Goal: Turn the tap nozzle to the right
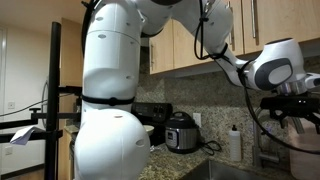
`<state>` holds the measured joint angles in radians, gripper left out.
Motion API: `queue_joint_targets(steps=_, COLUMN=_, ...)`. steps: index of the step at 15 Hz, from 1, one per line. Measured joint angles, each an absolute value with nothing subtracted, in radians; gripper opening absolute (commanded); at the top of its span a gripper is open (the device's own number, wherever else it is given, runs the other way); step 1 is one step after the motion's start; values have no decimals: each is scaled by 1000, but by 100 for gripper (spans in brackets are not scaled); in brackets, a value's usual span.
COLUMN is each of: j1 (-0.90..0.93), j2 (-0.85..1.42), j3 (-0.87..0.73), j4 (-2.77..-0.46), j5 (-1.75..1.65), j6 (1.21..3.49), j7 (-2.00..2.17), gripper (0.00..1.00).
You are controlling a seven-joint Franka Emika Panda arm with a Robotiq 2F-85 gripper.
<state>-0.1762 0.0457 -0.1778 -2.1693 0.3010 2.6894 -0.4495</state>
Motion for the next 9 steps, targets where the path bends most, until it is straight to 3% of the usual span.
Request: queue_joint_targets(steps=9, j1=-194, j2=-97, j3=-228, j4=-2231, j5=122, j6=2420, j7=-472, gripper=100)
